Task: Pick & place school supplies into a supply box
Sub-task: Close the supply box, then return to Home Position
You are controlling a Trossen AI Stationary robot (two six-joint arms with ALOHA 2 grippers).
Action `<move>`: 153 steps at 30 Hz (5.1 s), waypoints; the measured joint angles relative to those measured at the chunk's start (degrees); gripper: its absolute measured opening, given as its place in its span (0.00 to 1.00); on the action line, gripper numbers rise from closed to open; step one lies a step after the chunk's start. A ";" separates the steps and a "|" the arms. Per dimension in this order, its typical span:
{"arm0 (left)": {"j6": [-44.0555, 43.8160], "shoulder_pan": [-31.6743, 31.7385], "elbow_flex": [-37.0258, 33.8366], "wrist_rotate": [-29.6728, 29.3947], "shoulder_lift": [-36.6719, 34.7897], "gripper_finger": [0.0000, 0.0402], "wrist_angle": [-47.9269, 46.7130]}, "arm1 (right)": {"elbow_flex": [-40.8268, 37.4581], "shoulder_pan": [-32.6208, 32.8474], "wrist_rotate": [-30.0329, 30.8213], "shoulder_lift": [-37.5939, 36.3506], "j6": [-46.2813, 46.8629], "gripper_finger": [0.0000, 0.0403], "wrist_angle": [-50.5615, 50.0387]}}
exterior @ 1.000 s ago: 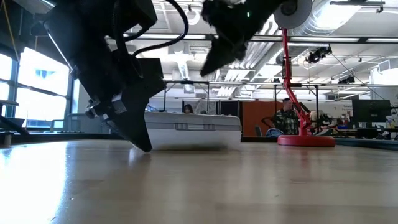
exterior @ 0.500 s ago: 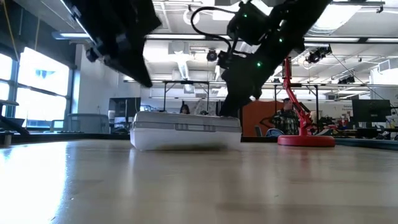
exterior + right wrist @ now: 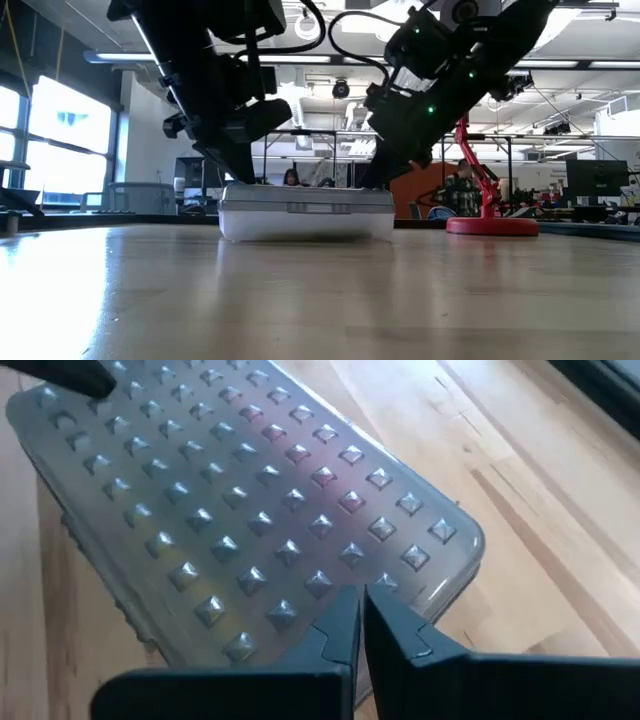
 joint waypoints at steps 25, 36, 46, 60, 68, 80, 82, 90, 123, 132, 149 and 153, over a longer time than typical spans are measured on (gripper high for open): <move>-8.06 -25.73 -0.76 -28.87 -44.88 0.06 -40.30 | -14.17 15.45 1.55 -56.96 -20.67 0.00 -7.20; 13.29 -38.37 -34.42 -24.38 -76.46 0.06 -3.07 | -34.63 13.49 -22.29 -79.94 -22.85 0.00 -0.25; 51.95 -37.99 -52.68 -20.34 -102.03 0.06 25.31 | -41.66 9.00 -26.64 -90.13 -21.16 0.00 0.09; 59.54 -27.77 -57.58 1.73 -99.65 0.06 30.91 | -42.01 5.42 -20.79 -92.30 -14.39 0.00 -6.58; 49.74 -24.14 -57.60 -1.05 -97.11 0.06 30.82 | -41.96 5.62 -17.25 -91.62 -7.99 0.00 -13.01; 47.58 -24.33 -57.63 3.24 -96.11 0.06 30.72 | -41.99 7.10 -30.12 -91.23 -25.56 0.00 -6.38; 47.59 -24.33 -57.63 3.27 -96.13 0.06 30.72 | -41.99 7.10 -29.80 -91.23 -24.93 0.00 -6.46; 47.58 -24.33 -57.65 3.28 -96.13 0.06 30.70 | -41.99 7.10 -29.72 -91.23 -17.26 0.00 -3.89; 47.58 -24.33 -57.69 3.39 -96.15 0.06 30.61 | -45.27 7.06 -15.87 -90.86 -16.65 0.00 3.40; 47.60 -24.33 -57.69 3.39 -96.15 0.06 30.59 | -45.27 7.06 -15.86 -90.86 -13.79 0.00 -2.56; 47.60 -24.33 -57.69 3.37 -96.15 0.06 30.59 | -45.29 7.06 -15.86 -90.86 -13.77 0.00 -2.42; 47.60 -24.33 -57.69 3.37 -96.15 0.06 30.58 | -45.31 7.06 -15.86 -90.86 -13.77 0.00 -2.43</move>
